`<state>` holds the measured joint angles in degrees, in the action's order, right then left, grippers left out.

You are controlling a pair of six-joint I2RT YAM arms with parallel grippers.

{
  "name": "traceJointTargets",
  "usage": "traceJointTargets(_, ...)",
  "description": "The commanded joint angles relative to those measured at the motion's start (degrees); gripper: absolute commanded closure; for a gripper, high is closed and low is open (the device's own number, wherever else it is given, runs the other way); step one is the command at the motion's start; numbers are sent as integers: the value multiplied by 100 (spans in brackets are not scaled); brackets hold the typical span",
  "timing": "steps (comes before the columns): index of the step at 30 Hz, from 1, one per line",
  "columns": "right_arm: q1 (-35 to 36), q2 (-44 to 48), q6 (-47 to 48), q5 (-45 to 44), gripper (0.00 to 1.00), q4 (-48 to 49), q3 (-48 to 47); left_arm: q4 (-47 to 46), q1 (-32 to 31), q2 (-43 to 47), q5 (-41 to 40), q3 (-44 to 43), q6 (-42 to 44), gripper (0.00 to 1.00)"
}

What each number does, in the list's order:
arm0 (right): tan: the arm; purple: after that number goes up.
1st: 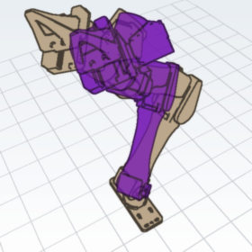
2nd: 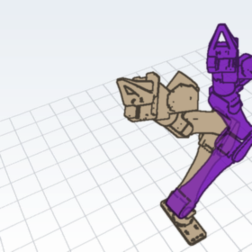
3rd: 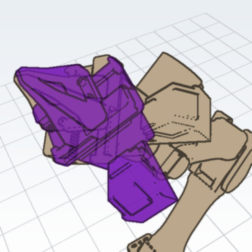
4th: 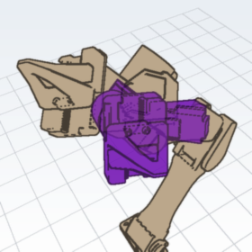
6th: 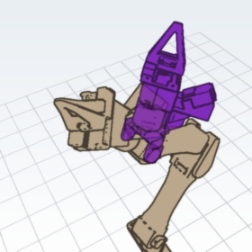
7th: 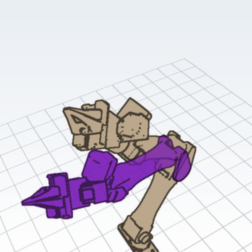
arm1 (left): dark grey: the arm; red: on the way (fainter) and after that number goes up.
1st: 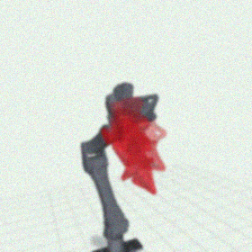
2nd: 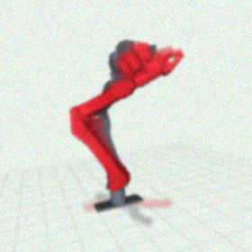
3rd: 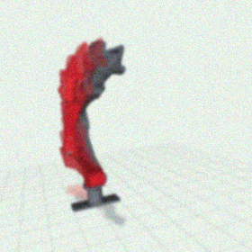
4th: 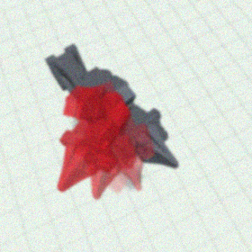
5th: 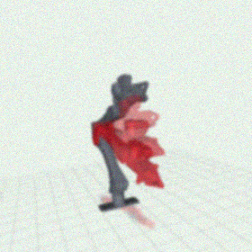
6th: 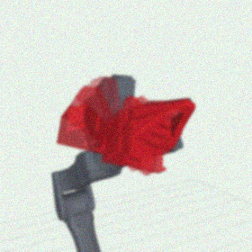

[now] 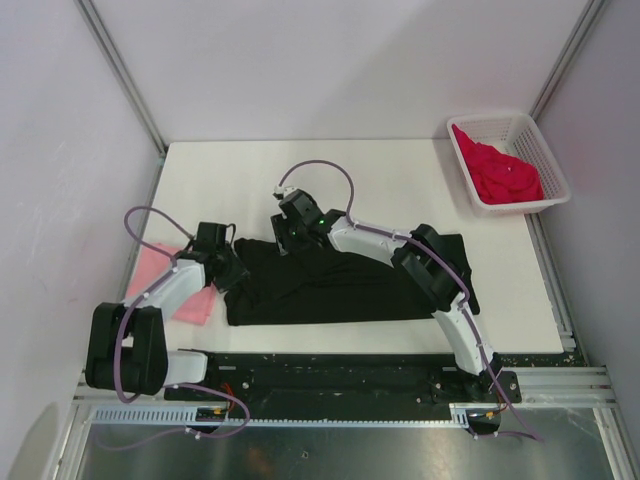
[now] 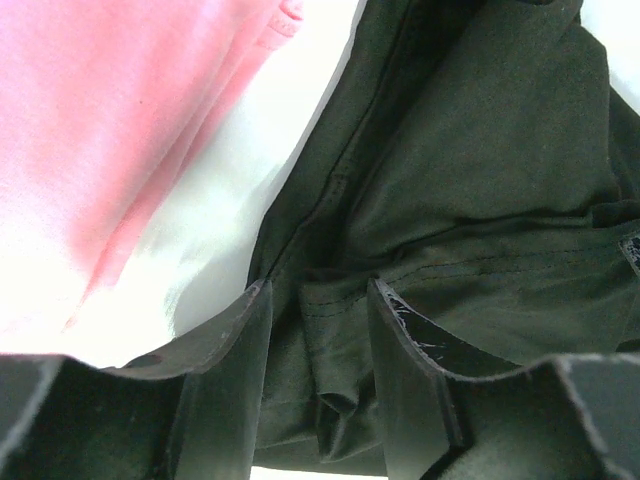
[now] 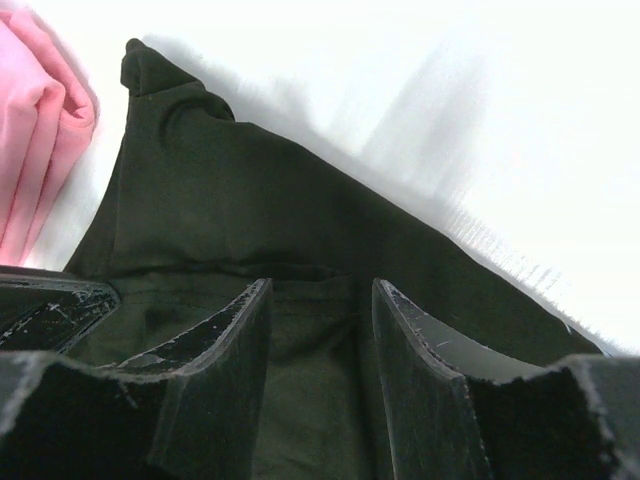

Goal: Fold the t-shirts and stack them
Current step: Fold the other side of the tshirt into a rectangle

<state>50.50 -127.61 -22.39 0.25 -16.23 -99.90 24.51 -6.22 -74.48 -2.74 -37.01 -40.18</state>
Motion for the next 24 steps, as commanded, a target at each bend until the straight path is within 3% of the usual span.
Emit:
traceJointTargets(1,-28,-75,-12,328,51,64,-206,-178,37,-76,-56,-230,-88,52)
traceJointTargets(6,-78,-162,-108,487,52,66,-240,-248,34,-103,2,-207,-122,57)
traceJointTargets(11,-121,-150,-165,556,55,76,-231,-258,36,122,89,-172,-148,78)
traceJointTargets(15,-136,-70,-210,544,62,106,-204,-259,35,376,185,-138,-114,89)
traceJointTargets(24,-161,316,-291,484,74,188,35,-252,35,923,526,46,-27,99)
